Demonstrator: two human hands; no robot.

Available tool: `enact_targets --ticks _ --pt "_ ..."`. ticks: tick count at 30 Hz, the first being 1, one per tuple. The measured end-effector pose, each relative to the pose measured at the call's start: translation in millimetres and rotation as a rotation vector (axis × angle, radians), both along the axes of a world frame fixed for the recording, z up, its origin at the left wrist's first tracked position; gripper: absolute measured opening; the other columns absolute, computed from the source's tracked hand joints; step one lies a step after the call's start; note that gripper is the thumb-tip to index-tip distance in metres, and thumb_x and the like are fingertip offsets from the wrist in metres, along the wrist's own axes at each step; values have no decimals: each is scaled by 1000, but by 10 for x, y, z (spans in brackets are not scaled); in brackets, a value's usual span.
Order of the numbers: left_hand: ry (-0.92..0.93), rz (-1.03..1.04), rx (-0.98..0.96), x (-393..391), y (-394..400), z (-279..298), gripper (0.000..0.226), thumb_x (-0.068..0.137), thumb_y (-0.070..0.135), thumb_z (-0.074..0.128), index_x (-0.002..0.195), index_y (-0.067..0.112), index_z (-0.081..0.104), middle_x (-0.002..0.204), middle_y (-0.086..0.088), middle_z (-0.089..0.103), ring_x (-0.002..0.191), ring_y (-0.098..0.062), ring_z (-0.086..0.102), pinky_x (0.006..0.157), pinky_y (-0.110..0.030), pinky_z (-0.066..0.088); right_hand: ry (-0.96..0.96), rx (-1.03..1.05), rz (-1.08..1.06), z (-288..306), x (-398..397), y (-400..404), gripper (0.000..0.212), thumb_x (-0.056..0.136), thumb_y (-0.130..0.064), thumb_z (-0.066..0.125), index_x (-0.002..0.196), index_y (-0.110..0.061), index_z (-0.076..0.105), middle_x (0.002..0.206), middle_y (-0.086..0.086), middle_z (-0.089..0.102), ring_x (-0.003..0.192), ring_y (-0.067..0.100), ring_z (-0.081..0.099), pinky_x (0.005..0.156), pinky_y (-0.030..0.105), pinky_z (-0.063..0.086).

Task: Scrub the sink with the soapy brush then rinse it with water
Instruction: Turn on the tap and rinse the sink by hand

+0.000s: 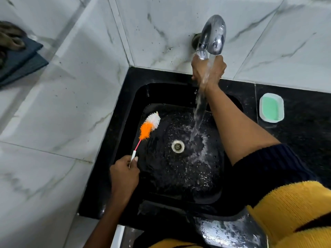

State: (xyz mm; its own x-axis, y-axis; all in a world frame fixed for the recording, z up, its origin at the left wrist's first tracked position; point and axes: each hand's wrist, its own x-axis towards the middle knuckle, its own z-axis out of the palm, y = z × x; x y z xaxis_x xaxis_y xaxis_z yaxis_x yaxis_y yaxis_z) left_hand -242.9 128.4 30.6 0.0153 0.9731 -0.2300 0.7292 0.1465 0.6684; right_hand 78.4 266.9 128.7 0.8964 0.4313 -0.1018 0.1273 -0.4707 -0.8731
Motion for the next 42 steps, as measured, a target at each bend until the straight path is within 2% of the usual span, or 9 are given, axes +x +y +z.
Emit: enact_targets --ticks 3,6,13,20,26,30,34,38,42 --pt "-7 8 0 2 -14 -2 32 95 21 62 66 9 64 53 -5 62 54 -26 62 58 -40 50 -58 -27 12 -2 8 -14 38 66 -49 57 78 -12 59 75 1 63 58 19 66 47 28 56" --pt "-16 16 -12 -7 -13 -20 31 95 21 62 67 10 64 54 -5 63 54 -27 63 59 -42 52 -145 -51 50 10 21 -56 38 70 -48 57 80 -12 64 72 -1 63 59 11 59 40 16 38" --pt "-34 19 -8 -13 -15 -26 32 95 20 63 64 10 63 53 -6 62 53 -27 61 56 -39 49 -315 -109 69 -9 1 -88 39 81 -48 57 95 -12 65 86 1 64 73 16 53 53 16 29" --pt "-50 21 -5 -21 -5 -20 32 95 19 62 66 8 65 55 -8 63 55 -27 63 55 -33 46 -484 -175 109 9 -20 -155 41 88 -43 54 104 -6 63 97 10 68 96 27 61 70 21 31" --pt "-45 23 -13 -25 -5 -55 30 94 19 63 66 9 64 52 -4 61 52 -25 59 53 -33 42 -538 -221 182 55 -55 -191 24 87 -38 54 84 -14 55 91 10 67 93 27 61 71 23 31" --pt "-55 34 -13 -33 3 -62 27 94 19 63 69 10 66 54 -5 62 54 -27 60 56 -34 45 -598 -255 189 53 -75 -208 38 88 -36 56 108 -4 62 103 13 66 101 30 59 82 29 41" --pt "-36 26 -8 -48 4 -48 30 94 18 63 66 9 64 53 -4 62 52 -24 59 52 -30 41 -657 -259 221 69 -99 -245 37 88 -35 57 106 -3 63 101 15 66 100 31 60 84 32 43" --pt "-24 22 -9 -44 -11 -27 31 95 19 62 65 9 64 52 -2 61 51 -20 59 50 -26 38 -279 -87 190 5 70 -132 36 70 -41 70 76 -5 64 70 7 66 63 17 65 58 13 49" --pt "-23 12 -17 -25 -25 -44 32 94 21 62 64 11 63 53 -2 62 52 -21 60 53 -28 41 620 234 335 -20 184 -127 48 81 -29 76 105 9 59 86 24 65 72 35 71 61 40 59"
